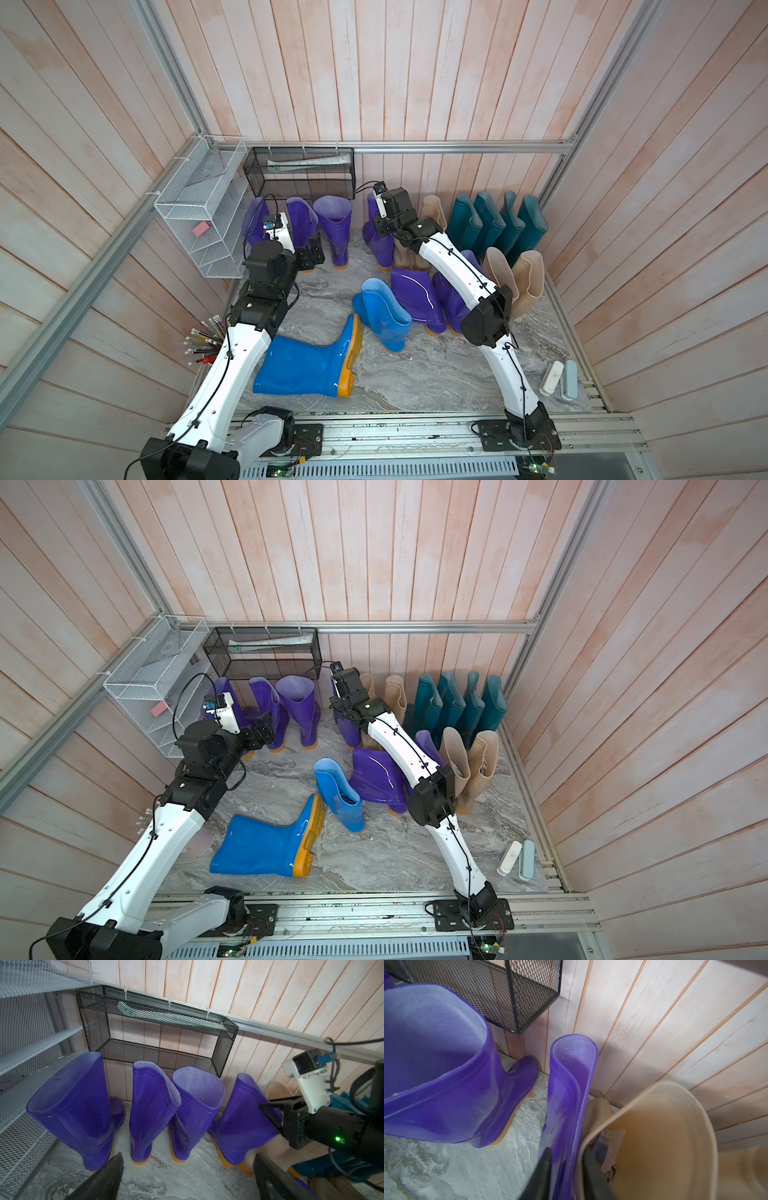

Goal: Match and arrange rain boots in pairs
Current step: Pair a pair of rain boots at the center of the board.

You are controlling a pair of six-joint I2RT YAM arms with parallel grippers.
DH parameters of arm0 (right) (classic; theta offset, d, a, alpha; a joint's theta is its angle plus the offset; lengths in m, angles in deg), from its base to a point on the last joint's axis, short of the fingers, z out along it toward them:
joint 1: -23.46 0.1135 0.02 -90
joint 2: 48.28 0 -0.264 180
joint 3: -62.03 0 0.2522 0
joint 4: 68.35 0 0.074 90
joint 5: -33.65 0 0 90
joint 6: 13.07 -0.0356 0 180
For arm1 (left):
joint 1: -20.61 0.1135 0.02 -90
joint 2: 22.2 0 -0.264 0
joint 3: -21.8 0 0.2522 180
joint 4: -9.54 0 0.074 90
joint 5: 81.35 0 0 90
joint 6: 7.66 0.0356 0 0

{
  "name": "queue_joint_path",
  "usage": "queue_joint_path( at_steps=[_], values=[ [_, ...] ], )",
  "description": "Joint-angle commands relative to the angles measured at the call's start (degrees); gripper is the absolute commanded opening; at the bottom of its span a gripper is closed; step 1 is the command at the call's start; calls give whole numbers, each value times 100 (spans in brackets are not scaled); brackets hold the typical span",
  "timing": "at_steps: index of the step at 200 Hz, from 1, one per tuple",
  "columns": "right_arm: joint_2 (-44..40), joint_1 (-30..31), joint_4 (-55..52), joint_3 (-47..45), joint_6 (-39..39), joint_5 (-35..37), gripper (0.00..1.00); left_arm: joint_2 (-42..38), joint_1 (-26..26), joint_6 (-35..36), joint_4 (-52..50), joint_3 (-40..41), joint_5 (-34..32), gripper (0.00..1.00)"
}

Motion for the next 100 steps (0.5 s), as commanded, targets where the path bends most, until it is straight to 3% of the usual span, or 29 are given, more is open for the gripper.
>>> queue_joint_path(
  at_steps=[1,44,100],
  values=[
    [-95,31,172,13,-61,-571,0,-134,80,-115,222,130,173,100],
    [-120,11,915,129,-444,-1363,0,-178,200,-170,257,207,277,100],
    [86,-44,1630,225,-1318,-1661,0,-161,340,-293,290,251,508,100]
  ],
)
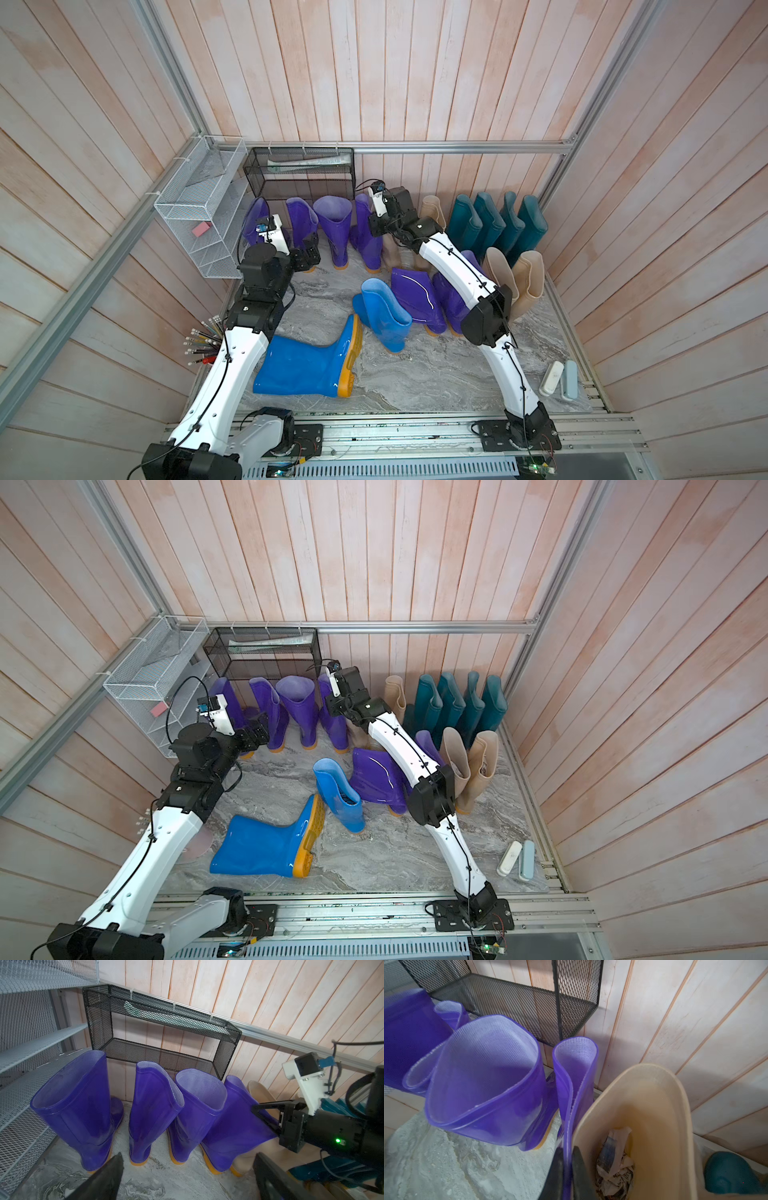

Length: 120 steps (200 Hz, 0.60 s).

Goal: Match and arrange rain boots in pairs
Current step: Pair a pair of rain boots at the center of the board.

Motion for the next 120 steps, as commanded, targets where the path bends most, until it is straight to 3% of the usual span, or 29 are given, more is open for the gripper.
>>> queue_joint_path(
  at_steps=[1,26,55,70,87,104,120],
  values=[
    [34,-9,1173,227,-631,-454,0,-83,82,-112,137,85,192,100],
    [149,6,1575,194,-1206,-753,0,-39,171,-230,156,105,369,100],
    [264,51,1644,182,-1333,-693,4,-14,197,-246,146,110,433,100],
    [258,76,1586,173,-1298,-683,27,-14,202,-233,159,108,463,100],
    [153,132,1494,127,-1145,-581,36,13,194,-240,150,110,512,100],
    [15,180,1402,47,-930,-399,53,14,197,-248,147,100,538,100],
    [-137,182,1244,33,-783,-294,58,-10,197,-255,147,109,547,100]
  ],
)
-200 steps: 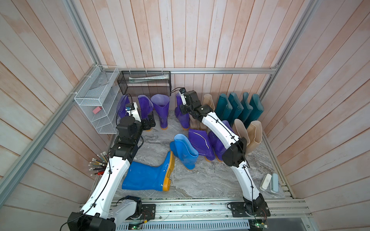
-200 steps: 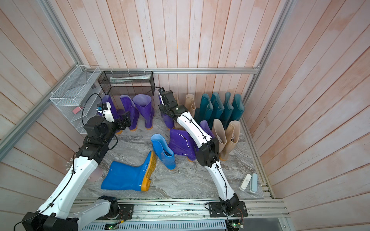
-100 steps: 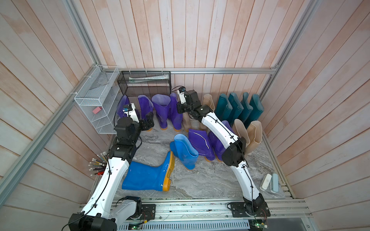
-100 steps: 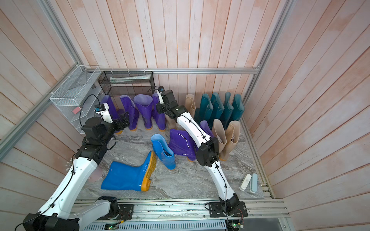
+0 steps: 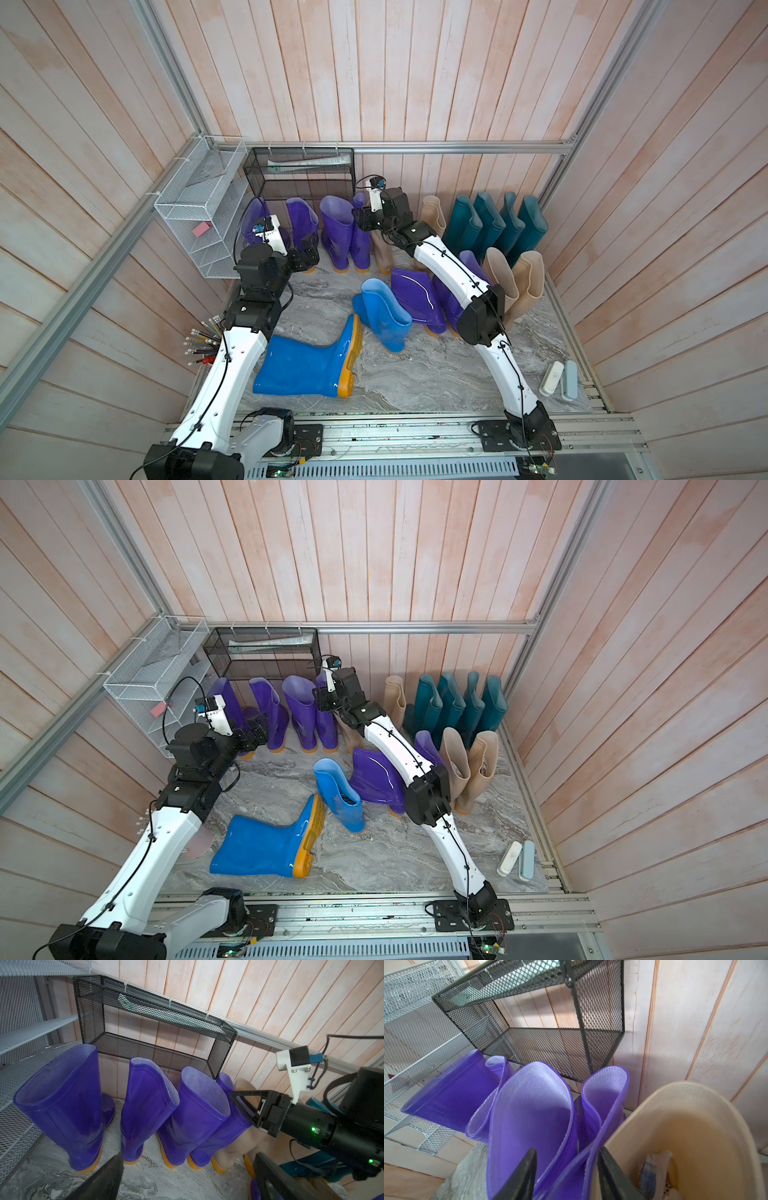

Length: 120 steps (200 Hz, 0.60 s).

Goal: Match and arrange rain boots in pairs
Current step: Pair a pair of rain boots at the center of the board.

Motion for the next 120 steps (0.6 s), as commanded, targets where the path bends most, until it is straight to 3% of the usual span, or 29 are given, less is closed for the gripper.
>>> queue_joint_path(
  at_steps=[1,88,120],
  values=[
    [-396,97,68,26,249,191,58,-16,29,-59,101,68,115,100],
    [-1653,36,-441,-1033,1519,1868,72,-56,29,-114,248,152,318,100],
    [-1389,-258,-1095,-732,1303,1213,74,-25,25,-137,295,184,352,100]
  ],
)
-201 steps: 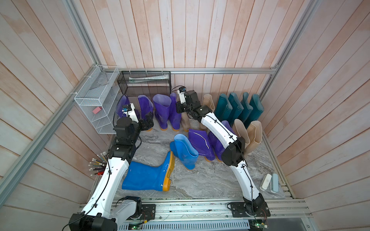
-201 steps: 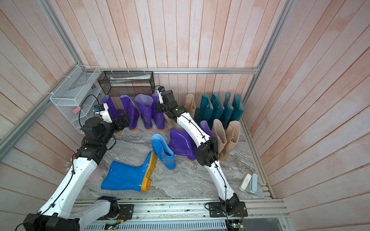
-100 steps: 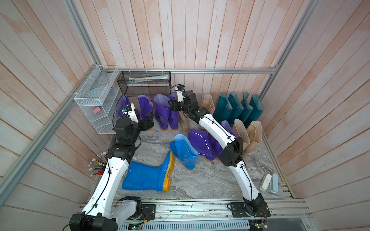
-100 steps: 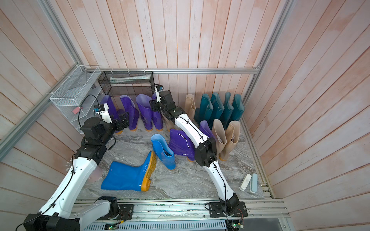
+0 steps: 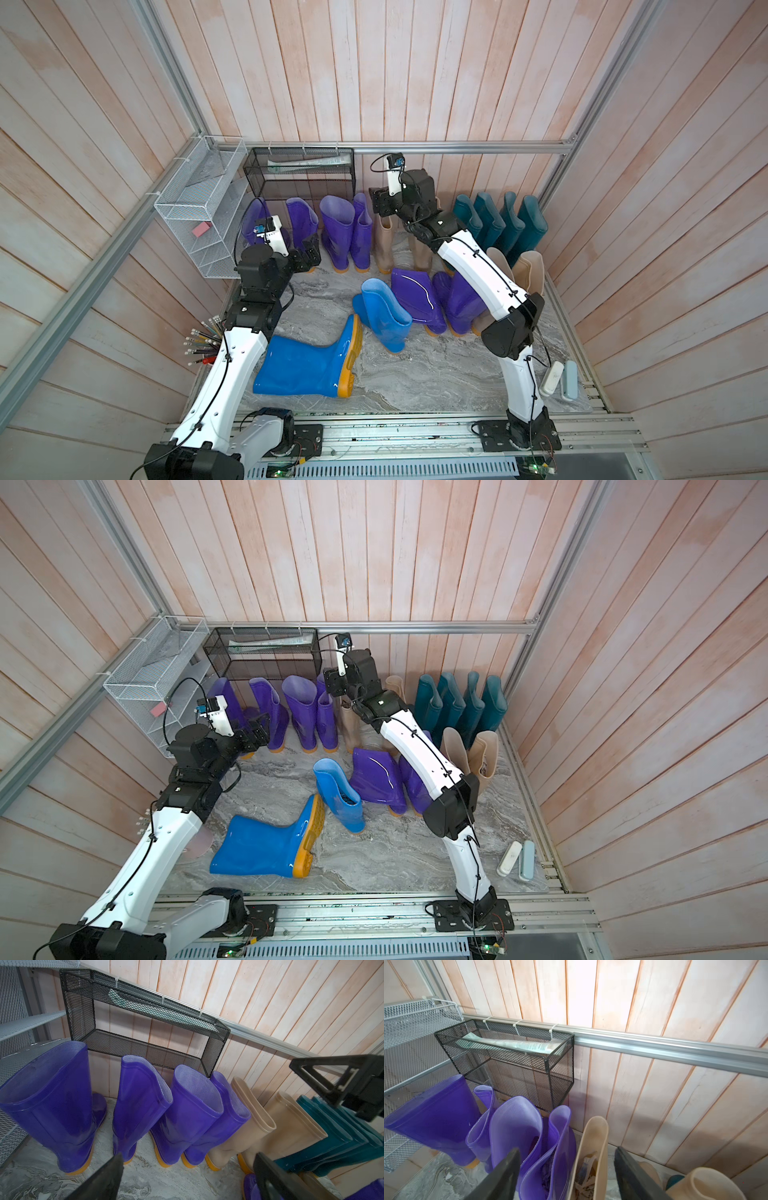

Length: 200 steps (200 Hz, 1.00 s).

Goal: Match and arrange rain boots in pairs
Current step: Pair a pair of rain boots at the center of the board, then adjust a pair of rain boots at the center of the board.

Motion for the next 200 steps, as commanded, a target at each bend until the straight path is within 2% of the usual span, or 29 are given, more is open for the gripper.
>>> queue_joint_path(
  at_steps=[1,36,63,79,95,113,125,167,200],
  values=[
    [324,-230,-728,126,18,-213,74,-23,27,-46,175,101,122,100],
    [776,-426,-1078,458,-179,-609,71,56,29,-30,181,111,135,100],
    [1019,-648,-946,437,-401,-1349,71,100,29,-27,201,133,144,100],
    [1171,-788,-876,447,-552,-1805,64,134,29,-18,201,128,140,100],
    [1254,-862,-838,440,-633,-1889,50,152,29,-7,203,135,109,100],
    [1232,-939,-738,404,-770,-1821,18,185,29,0,207,129,101,100],
    [1164,-971,-652,393,-916,-1465,0,205,29,-2,190,112,103,100],
    [834,-1013,-449,336,-1113,-351,0,205,24,15,190,120,83,100],
    [800,-1056,-488,263,-872,50,0,210,29,16,210,133,100,100]
  ],
)
